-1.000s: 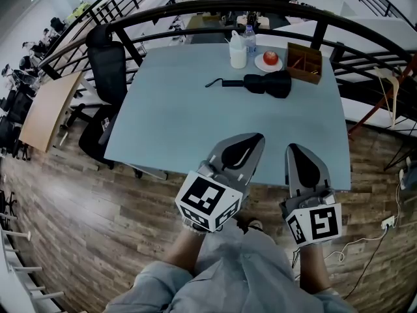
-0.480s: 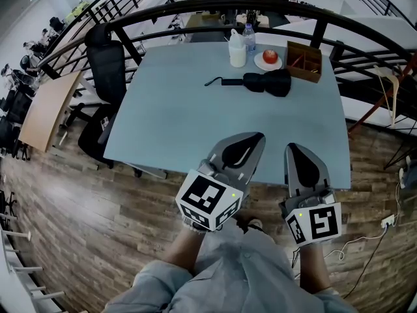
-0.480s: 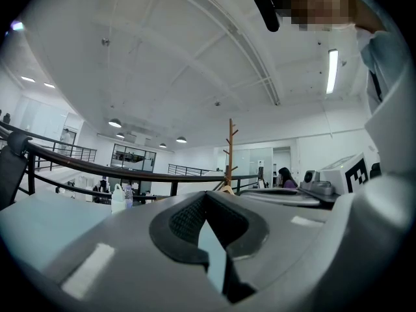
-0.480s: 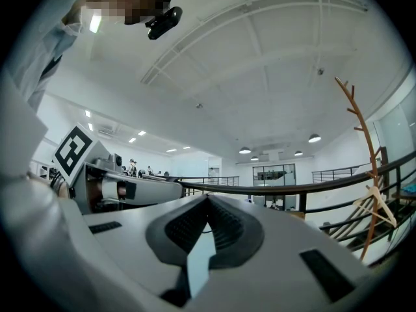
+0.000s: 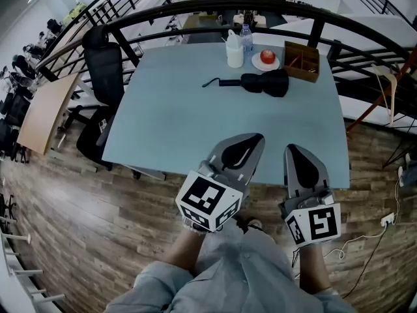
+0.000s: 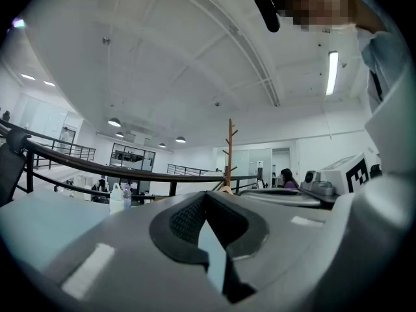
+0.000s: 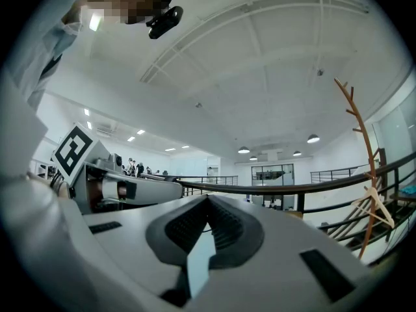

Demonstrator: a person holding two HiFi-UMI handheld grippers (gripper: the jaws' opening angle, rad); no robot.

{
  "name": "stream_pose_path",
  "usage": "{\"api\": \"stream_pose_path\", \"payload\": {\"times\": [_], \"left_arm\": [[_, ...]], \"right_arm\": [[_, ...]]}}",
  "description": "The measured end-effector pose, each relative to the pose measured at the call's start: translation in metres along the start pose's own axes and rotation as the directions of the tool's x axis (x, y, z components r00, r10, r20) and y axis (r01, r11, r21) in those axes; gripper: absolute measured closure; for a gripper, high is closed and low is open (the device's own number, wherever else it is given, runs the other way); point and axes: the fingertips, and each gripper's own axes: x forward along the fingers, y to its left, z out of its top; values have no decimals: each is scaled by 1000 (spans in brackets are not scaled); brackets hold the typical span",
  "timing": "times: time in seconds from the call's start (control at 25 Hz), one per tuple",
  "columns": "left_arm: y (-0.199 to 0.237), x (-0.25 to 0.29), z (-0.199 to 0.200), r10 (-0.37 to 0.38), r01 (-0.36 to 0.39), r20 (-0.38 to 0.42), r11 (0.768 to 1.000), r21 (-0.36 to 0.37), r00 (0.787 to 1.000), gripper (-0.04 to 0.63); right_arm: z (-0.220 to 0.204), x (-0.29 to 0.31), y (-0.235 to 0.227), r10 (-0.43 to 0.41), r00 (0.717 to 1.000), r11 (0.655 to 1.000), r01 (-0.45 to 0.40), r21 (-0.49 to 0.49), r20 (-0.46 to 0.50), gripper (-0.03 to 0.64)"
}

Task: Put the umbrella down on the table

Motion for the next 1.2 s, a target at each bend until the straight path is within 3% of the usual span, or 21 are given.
{"api": "stream_pose_path", "payload": {"times": [1.2], "left_arm": [[4,3,-1,-13,13,1,1000,-7,1000,591]], "right_arm": [[-1,7,3,0,1000,1000,-1,-21,-12,621]]}}
